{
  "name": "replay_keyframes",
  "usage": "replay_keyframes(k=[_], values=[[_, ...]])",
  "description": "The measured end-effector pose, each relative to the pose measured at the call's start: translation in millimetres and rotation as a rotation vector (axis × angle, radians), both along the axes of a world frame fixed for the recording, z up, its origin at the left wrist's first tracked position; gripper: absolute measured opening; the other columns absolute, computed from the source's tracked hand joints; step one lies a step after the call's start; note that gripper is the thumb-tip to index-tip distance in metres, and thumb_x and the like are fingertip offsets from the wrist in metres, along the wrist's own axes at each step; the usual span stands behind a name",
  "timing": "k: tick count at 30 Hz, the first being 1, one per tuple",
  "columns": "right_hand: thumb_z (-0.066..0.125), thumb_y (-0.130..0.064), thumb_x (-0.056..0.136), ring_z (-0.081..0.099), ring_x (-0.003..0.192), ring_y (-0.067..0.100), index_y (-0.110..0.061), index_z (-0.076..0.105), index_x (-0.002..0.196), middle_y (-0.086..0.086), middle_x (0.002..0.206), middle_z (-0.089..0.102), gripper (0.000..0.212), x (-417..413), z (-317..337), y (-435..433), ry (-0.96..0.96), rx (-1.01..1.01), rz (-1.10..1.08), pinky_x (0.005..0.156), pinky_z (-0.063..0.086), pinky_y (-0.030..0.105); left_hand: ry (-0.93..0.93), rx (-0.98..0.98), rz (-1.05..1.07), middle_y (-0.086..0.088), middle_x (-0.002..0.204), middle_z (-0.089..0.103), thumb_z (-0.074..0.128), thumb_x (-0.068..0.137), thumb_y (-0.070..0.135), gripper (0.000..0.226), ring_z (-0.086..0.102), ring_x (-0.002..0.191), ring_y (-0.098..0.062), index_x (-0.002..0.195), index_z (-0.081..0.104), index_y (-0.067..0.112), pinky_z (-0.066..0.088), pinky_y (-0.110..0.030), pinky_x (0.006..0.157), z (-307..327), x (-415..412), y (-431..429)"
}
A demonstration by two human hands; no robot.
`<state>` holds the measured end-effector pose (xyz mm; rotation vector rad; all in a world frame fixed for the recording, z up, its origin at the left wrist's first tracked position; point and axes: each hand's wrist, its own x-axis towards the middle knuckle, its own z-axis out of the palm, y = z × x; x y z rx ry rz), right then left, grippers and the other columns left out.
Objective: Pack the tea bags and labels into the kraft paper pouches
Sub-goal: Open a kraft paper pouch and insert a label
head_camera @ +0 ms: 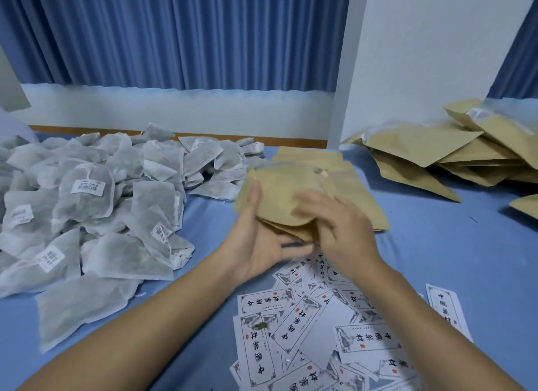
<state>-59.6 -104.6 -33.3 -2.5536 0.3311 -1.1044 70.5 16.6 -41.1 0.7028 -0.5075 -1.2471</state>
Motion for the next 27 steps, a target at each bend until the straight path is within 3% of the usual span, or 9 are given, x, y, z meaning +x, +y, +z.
replay_keyframes(k=[3, 6, 8, 10, 12, 15, 20, 24, 27], values=[[0.054, 0.002, 0.089, 0.034, 0.141, -0.009, -0.035, 0.071, 0.121, -0.029, 0.131, 0.06, 0.051, -4, -7, -9, 0.378, 0.129, 0.258, 0.124, 0.007, 0.041, 0.163, 0.112, 0.194, -0.018, 0.131, 0.064, 0.031, 0.1, 0.064, 0.07, 0.064, 0.117, -0.04, 0.144, 0.05, 0.014, 0.054, -0.06, 0.09, -2, 9, -8], [0.063, -0.024, 0.098, 0.042, 0.136, -0.007, -0.03, 0.073, 0.119, -0.021, 0.134, 0.062, 0.024, -9, -6, -11, 0.2, 0.31, 0.2, 0.122, 0.019, 0.043, 0.159, 0.148, 0.346, -0.017, 0.123, 0.069, 0.029, 0.105, 0.053, 0.057, 0.07, 0.106, -0.037, 0.14, 0.051, 0.014, 0.06, -0.051, 0.077, -12, 8, -9], [0.065, -0.035, 0.096, 0.056, 0.123, 0.001, -0.025, 0.07, 0.125, -0.015, 0.131, 0.063, 0.031, -11, -6, -9, -0.048, 0.355, -0.065, 0.106, 0.043, 0.036, 0.163, 0.096, 0.386, -0.014, 0.121, 0.071, 0.035, 0.104, 0.052, 0.053, 0.07, 0.104, -0.038, 0.135, 0.054, 0.015, 0.061, -0.047, 0.073, -12, 7, -7], [0.063, -0.043, 0.094, 0.063, 0.103, 0.006, -0.023, 0.065, 0.125, -0.012, 0.119, 0.067, 0.037, -15, -2, -9, -0.109, 0.494, -0.298, 0.082, 0.049, 0.026, 0.124, 0.074, 0.38, -0.012, 0.122, 0.071, 0.039, 0.102, 0.054, 0.053, 0.07, 0.107, -0.038, 0.135, 0.054, 0.016, 0.06, -0.044, 0.074, -11, 4, -5], [0.064, -0.043, 0.094, 0.071, 0.081, 0.012, -0.017, 0.065, 0.114, -0.003, 0.102, 0.075, 0.033, -18, 0, -15, -0.035, 0.906, -0.25, 0.061, 0.048, 0.023, 0.057, 0.09, 0.34, -0.013, 0.125, 0.069, 0.039, 0.1, 0.058, 0.057, 0.068, 0.111, -0.037, 0.137, 0.053, 0.017, 0.06, -0.045, 0.077, -13, -1, -4], [0.067, -0.017, 0.095, 0.06, 0.052, 0.01, -0.002, 0.064, 0.106, 0.01, 0.079, 0.075, 0.019, -23, -2, -15, -0.103, 1.469, 0.01, 0.044, 0.041, 0.019, 0.039, 0.117, 0.305, -0.015, 0.124, 0.069, 0.035, 0.098, 0.062, 0.062, 0.068, 0.112, -0.034, 0.136, 0.053, 0.016, 0.059, -0.047, 0.079, -17, -7, -4], [0.065, -0.012, 0.096, 0.055, 0.057, 0.01, -0.013, 0.071, 0.105, 0.006, 0.086, 0.07, 0.011, -21, -4, -16, -0.444, 1.525, 0.284, 0.052, 0.049, 0.017, 0.229, -0.049, 0.352, -0.01, 0.123, 0.07, 0.031, 0.1, 0.062, 0.058, 0.069, 0.111, -0.032, 0.131, 0.056, 0.02, 0.06, -0.042, 0.079, -10, -14, -9], [0.065, -0.018, 0.095, 0.064, 0.058, 0.01, -0.014, 0.069, 0.103, 0.002, 0.086, 0.074, 0.01, -19, -13, -6, -0.411, 1.506, 0.237, 0.05, 0.052, 0.018, 0.193, -0.014, 0.395, -0.012, 0.118, 0.072, 0.042, 0.099, 0.058, 0.052, 0.071, 0.106, -0.032, 0.129, 0.058, 0.018, 0.06, -0.039, 0.077, -23, -15, -4], [0.058, -0.019, 0.1, 0.067, 0.059, 0.014, -0.011, 0.064, 0.111, 0.006, 0.088, 0.075, 0.014, -19, -17, -4, -0.374, 1.469, 0.224, 0.046, 0.05, 0.019, 0.036, 0.117, 0.417, -0.011, 0.11, 0.074, 0.065, 0.094, 0.034, 0.034, 0.073, 0.089, -0.024, 0.12, 0.064, 0.012, 0.058, -0.033, 0.065, -29, -18, -2]])
